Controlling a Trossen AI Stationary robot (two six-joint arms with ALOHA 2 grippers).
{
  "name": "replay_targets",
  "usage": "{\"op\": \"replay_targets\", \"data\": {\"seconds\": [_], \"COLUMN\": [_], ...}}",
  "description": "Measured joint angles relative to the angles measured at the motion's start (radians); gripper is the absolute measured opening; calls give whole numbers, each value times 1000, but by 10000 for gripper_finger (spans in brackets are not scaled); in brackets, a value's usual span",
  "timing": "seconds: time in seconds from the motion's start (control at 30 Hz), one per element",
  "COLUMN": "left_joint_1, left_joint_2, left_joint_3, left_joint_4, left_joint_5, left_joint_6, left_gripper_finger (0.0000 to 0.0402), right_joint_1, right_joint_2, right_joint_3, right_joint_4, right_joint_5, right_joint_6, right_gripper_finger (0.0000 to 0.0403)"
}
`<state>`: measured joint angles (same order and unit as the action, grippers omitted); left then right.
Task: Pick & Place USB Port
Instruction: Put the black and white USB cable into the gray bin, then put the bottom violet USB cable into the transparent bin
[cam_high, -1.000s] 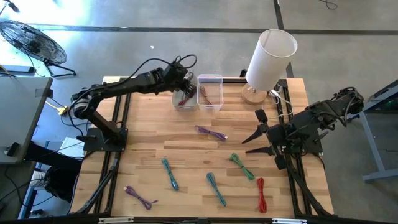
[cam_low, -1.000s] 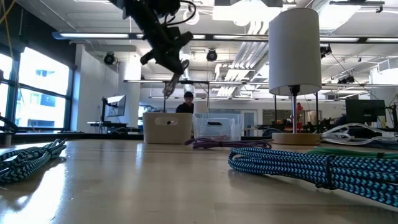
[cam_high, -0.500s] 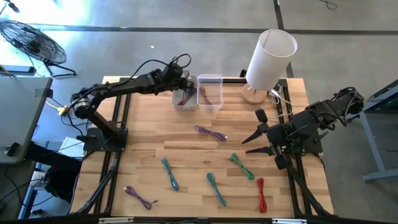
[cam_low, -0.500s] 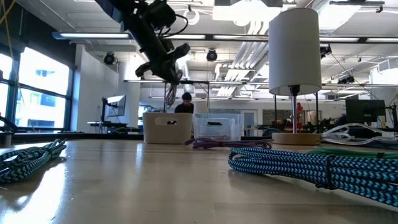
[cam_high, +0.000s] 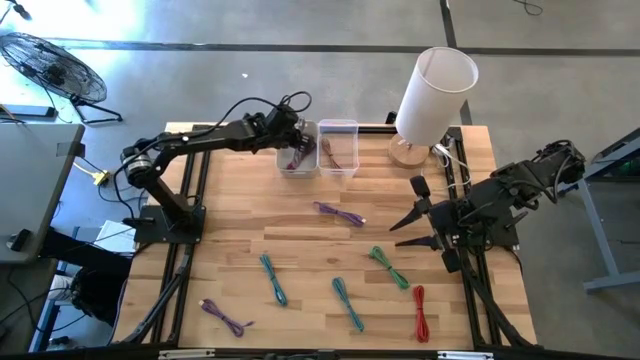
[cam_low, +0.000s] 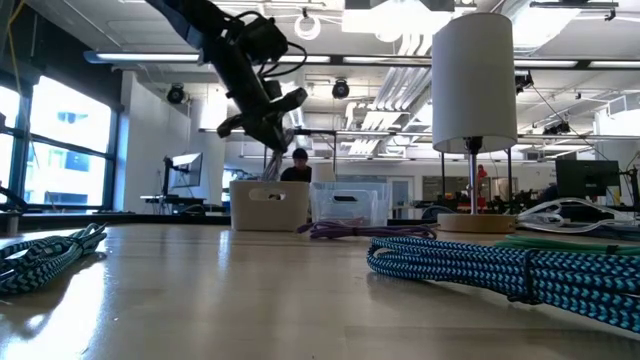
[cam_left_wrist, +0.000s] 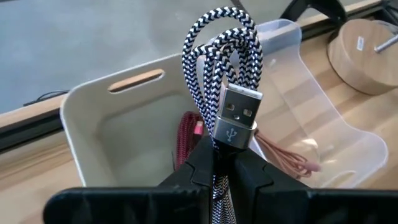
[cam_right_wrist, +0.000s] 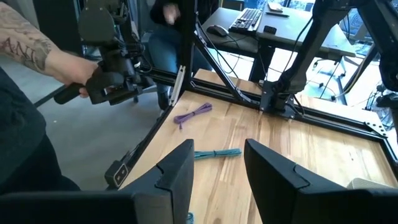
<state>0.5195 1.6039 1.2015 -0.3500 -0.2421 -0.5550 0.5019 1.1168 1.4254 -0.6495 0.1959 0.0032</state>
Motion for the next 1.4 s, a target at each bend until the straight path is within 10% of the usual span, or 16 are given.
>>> {"op": "replay_targets", "data": {"seconds": [0.9, 1.17, 1.4], "left_joint_1": [45, 115, 63], "left_joint_2": [2, -42, -127], "left_joint_3": [1, 2, 3], "left_joint_4": [3, 271, 351], "left_joint_5": [159, 589, 1322], "left_joint_6": [142, 370, 593], "left_gripper_finger": [142, 144, 131], "right_joint_1": [0, 3, 3], "right_joint_2": [0, 0, 0], "right_joint_3": [0, 0, 0], "right_joint_4": [-26, -27, -30], "right_joint_5": [-6, -12, -12], "right_joint_6": [70, 70, 57], "right_gripper_finger": [133, 133, 133]}}
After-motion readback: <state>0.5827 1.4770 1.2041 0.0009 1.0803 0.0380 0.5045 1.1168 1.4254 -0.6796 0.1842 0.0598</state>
